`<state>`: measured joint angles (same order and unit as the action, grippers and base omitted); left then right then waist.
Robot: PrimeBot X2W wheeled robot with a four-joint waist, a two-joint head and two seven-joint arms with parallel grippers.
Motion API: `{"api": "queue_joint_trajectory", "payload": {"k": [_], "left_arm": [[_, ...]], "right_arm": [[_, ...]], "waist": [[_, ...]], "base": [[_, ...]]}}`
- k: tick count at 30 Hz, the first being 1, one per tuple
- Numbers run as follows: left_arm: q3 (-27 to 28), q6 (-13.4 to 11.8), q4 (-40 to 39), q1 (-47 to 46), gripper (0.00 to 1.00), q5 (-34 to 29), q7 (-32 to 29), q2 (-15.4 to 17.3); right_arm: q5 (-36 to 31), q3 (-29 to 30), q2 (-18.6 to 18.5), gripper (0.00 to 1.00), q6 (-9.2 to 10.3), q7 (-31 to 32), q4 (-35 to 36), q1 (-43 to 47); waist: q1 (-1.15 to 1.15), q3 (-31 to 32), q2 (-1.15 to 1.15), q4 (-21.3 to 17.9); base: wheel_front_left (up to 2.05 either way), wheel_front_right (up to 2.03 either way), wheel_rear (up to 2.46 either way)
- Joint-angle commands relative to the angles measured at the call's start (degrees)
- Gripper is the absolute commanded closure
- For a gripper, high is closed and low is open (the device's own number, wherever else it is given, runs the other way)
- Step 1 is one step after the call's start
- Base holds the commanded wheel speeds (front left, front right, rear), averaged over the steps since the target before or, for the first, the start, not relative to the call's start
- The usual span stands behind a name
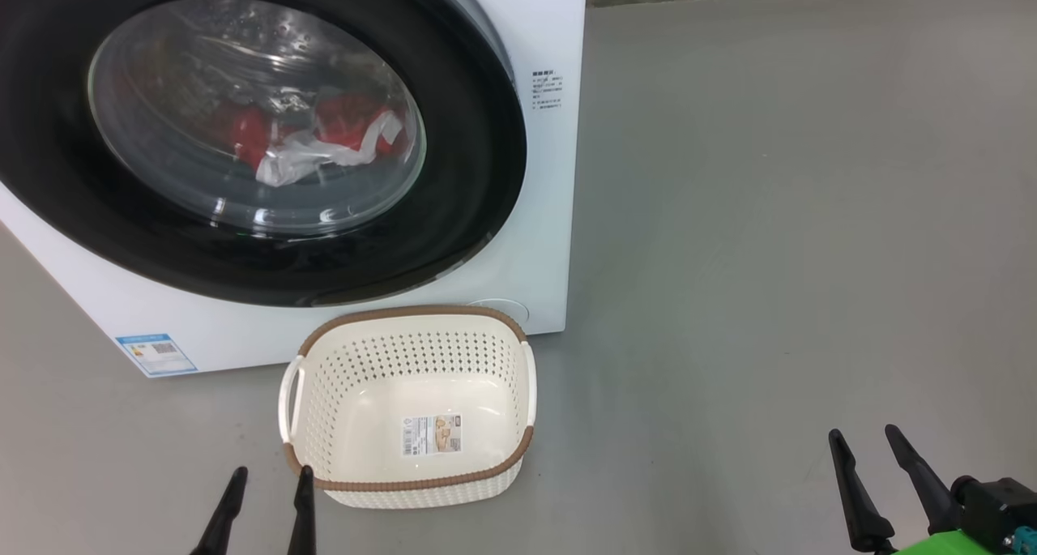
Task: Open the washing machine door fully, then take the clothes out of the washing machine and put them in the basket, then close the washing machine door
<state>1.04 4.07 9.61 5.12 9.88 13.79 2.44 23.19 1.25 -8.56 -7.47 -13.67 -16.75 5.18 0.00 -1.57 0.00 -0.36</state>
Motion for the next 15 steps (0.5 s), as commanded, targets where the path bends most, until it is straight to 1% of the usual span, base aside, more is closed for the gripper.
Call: {"api": "queue_joint_trajectory", "payload": {"k": [1,5,15], "left_arm": [[1.56,0.19,-1.82,-0.18,0.00,-2.08,1.00,0.43],[1.36,0.21,-1.86,-0.17,0.00,-2.82,1.21,0.44],[0.81,0.34,-0.85,-0.33,0.00,-1.43,1.21,0.44]], "right_arm": [[-1.82,-1.17,-1.27,0.00,-0.02,-1.13,1.64,-0.30],[-2.59,-1.15,-1.34,0.00,-0.02,-1.33,2.08,-0.03],[-2.25,-0.50,-0.78,0.00,-0.02,-1.33,2.56,0.41]], "waist": [[0.00,-0.07,0.00,0.02],[0.00,-0.08,0.00,0.21],[0.00,-0.02,0.00,1.15]], "base": [[0.00,0.00,0.00],[0.00,0.00,0.00],[0.00,0.00,0.00]]}}
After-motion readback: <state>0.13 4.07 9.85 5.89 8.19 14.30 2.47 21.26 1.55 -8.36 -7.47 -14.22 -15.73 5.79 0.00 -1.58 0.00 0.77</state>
